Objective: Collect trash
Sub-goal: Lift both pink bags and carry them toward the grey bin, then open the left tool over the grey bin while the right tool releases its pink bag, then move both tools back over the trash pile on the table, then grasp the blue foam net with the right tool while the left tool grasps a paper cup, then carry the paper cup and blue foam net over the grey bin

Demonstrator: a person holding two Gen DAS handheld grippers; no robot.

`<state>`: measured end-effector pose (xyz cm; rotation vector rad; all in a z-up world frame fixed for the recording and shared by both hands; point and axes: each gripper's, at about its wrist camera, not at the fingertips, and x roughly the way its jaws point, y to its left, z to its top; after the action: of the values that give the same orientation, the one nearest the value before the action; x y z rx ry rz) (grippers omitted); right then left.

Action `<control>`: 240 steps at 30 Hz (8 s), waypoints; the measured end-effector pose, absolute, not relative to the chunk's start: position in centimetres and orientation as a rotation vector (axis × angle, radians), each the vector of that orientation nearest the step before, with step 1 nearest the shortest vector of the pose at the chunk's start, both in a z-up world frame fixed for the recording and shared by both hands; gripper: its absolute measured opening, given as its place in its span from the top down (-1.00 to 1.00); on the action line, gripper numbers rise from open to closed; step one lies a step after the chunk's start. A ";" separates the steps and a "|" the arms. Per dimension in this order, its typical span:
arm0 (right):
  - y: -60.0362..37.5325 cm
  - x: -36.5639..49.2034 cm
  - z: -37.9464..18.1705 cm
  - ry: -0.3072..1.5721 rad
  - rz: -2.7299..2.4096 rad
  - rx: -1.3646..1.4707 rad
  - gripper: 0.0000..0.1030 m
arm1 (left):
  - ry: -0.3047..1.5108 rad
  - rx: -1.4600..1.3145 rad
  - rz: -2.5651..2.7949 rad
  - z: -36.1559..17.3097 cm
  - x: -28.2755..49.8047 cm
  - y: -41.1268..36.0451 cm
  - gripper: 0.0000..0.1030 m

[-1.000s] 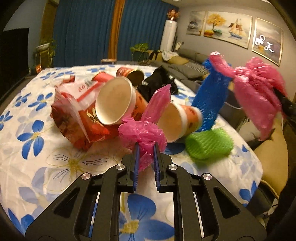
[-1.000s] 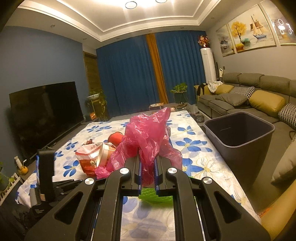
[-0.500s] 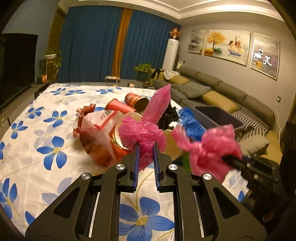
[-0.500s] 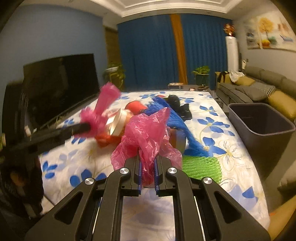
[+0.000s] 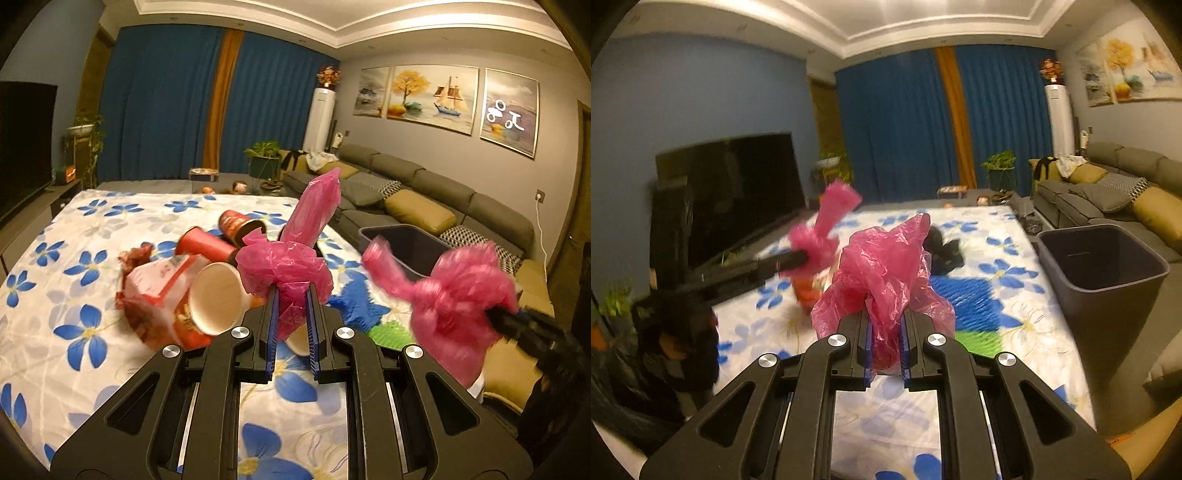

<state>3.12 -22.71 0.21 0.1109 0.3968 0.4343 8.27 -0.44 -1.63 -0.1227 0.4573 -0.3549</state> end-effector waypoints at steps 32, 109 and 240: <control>-36.4 14.4 3.0 0.208 -0.153 0.093 0.74 | 0.324 -0.033 -0.519 4.2 20.4 -23.8 0.74; -36.5 16.5 -5.8 0.541 -0.350 0.049 -0.76 | 0.364 -0.157 -0.248 1.1 18.3 -12.8 -0.71; -17.2 11.6 -3.1 0.502 0.251 0.111 0.83 | 0.472 -0.120 -0.259 -3.5 12.9 0.1 0.96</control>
<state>11.61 -17.18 -3.15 0.1107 0.5018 0.2515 12.90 0.06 -3.46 -0.1200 0.4718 -0.2593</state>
